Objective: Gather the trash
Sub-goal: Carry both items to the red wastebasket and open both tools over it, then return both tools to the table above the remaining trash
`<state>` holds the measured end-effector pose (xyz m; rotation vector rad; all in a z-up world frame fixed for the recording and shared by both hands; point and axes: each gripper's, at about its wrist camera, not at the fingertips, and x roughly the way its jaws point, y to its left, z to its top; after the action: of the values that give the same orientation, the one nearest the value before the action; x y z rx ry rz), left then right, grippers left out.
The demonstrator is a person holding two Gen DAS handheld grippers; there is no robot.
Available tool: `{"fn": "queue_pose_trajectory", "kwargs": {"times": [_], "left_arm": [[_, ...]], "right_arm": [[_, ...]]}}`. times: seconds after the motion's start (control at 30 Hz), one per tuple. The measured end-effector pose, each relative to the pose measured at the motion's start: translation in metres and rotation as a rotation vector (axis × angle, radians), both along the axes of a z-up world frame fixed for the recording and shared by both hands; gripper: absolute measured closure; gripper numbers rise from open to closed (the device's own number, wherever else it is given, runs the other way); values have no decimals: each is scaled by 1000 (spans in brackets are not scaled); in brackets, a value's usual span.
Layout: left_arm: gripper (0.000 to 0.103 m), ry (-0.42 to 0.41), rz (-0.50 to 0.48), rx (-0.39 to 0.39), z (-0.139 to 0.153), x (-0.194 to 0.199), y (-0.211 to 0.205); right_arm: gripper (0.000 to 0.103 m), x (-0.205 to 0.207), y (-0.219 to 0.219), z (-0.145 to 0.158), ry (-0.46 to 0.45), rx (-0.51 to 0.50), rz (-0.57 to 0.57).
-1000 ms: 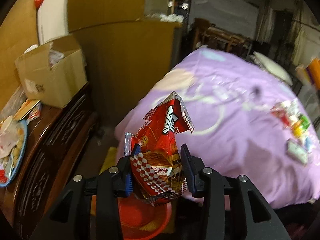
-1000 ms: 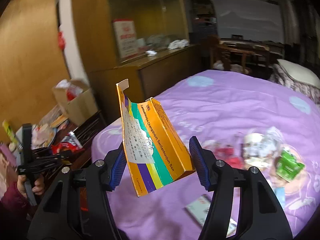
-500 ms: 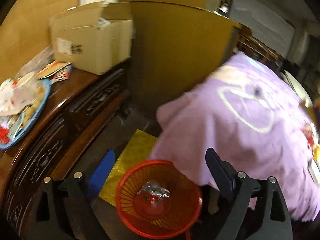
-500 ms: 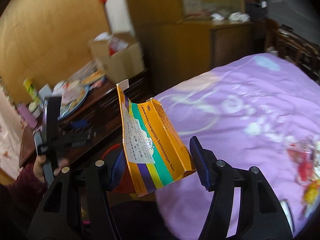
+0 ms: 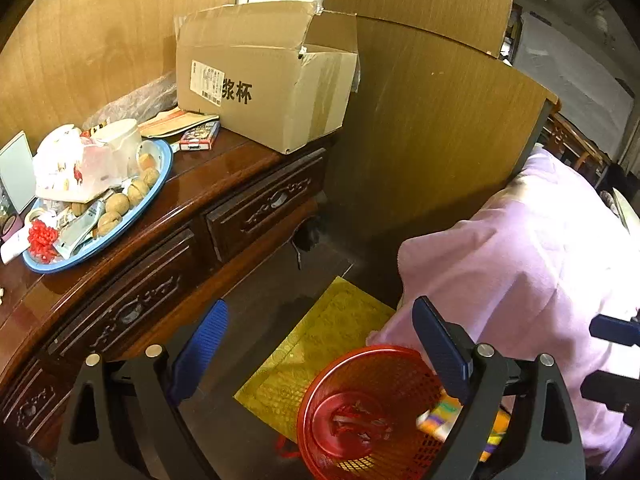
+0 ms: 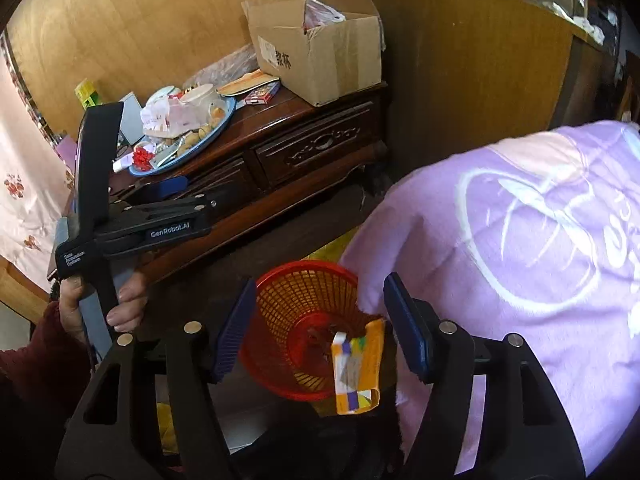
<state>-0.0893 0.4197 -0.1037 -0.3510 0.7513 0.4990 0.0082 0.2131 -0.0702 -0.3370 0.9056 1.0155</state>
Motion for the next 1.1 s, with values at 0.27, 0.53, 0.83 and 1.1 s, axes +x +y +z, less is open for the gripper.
{"fn": "queue_pose_trajectory", "kwargs": {"times": [0.27, 0.53, 0.83, 1.1], "left_arm": [[11, -13, -35, 18, 5, 1, -14], [11, -59, -120, 76, 32, 5, -48], [7, -164, -282, 141, 85, 14, -126], [6, -181, -559, 178, 115, 40, -254]], "right_arm": [[38, 11, -30, 18, -44, 32, -89], [31, 15, -95, 52, -153, 103, -262], [13, -1, -218, 93, -282, 197, -533], [8, -20, -365, 113, -358, 211, -796]]}}
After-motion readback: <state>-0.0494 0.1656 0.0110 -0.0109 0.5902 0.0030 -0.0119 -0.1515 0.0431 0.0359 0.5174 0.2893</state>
